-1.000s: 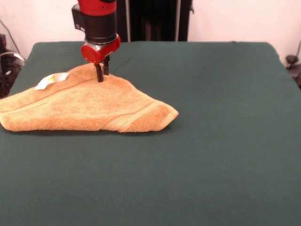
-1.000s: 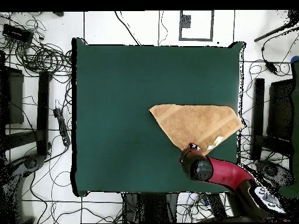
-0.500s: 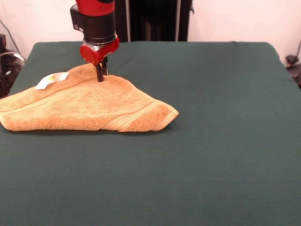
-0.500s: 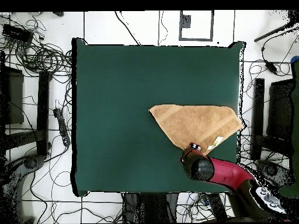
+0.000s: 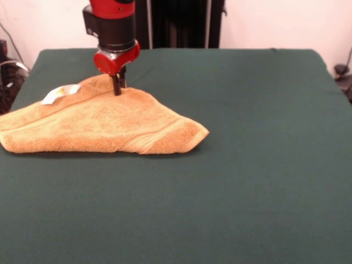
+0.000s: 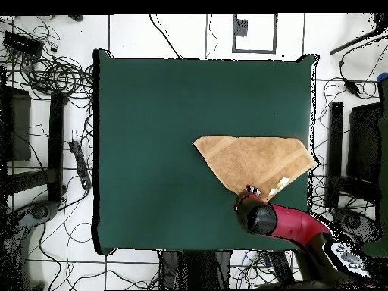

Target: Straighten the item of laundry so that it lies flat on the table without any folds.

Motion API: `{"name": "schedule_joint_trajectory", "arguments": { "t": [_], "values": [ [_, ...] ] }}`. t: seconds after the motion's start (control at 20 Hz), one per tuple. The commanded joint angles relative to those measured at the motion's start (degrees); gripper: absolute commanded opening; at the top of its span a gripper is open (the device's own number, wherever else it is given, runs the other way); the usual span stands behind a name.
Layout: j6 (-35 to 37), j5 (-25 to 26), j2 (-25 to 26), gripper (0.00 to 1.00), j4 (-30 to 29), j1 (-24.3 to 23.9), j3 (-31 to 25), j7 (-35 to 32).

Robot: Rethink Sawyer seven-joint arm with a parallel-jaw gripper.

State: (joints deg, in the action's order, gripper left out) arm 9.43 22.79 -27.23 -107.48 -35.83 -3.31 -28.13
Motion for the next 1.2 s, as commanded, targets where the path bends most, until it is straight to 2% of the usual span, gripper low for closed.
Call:
{"name": "schedule_joint_trajectory", "arguments": {
  "t": [0.05,0.35,0.5,0.9,1.2],
  "values": [
    [-5.24,-4.43,15.71,0.00,6.77,2.67,-2.39,-17.91],
    [-5.48,-7.97,15.01,0.00,5.16,3.97,-1.17,-19.92],
    [-6.95,-10.40,14.50,0.00,5.12,8.68,2.86,-22.47],
    [-9.38,-18.74,13.36,0.00,0.48,10.66,3.09,-25.93],
    [-10.94,-21.76,12.44,0.00,-2.09,11.93,2.71,-28.63]
  ]
}}
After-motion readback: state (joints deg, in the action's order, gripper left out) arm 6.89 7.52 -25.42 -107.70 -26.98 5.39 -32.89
